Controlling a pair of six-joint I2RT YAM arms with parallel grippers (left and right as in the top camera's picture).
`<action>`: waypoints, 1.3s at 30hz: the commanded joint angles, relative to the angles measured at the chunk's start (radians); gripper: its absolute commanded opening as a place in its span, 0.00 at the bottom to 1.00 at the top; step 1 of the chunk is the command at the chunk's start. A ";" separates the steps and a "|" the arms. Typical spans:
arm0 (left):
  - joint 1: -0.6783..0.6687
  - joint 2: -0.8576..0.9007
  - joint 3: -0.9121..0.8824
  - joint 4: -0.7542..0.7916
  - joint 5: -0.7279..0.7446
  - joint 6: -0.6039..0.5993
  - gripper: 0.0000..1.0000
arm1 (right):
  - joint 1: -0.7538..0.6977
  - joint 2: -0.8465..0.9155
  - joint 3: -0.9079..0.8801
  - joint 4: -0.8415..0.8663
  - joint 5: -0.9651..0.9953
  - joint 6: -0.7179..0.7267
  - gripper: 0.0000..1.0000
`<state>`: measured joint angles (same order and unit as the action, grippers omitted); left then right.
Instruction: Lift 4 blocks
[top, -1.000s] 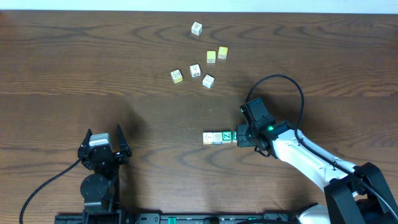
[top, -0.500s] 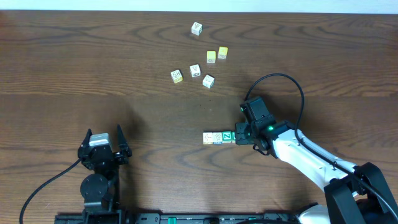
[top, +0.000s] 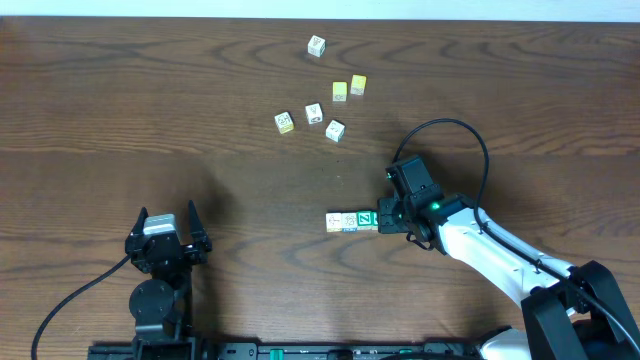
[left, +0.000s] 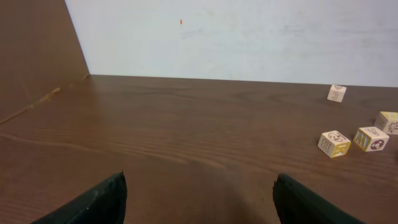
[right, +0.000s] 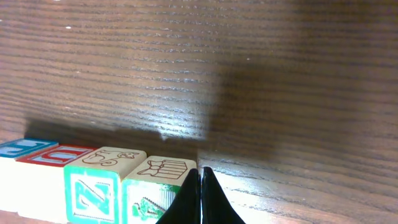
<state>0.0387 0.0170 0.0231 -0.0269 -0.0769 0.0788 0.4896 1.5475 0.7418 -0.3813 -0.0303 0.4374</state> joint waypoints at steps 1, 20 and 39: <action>0.005 0.002 -0.019 -0.040 -0.013 -0.005 0.75 | 0.010 0.009 -0.005 -0.008 -0.004 0.010 0.01; 0.005 0.002 -0.019 -0.040 -0.013 -0.005 0.76 | 0.068 0.009 -0.005 -0.014 0.007 0.010 0.01; 0.005 0.002 -0.019 -0.040 -0.013 -0.005 0.75 | 0.068 0.009 -0.005 -0.019 0.025 0.010 0.01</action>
<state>0.0387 0.0170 0.0231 -0.0269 -0.0769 0.0788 0.5541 1.5475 0.7418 -0.3996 -0.0219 0.4374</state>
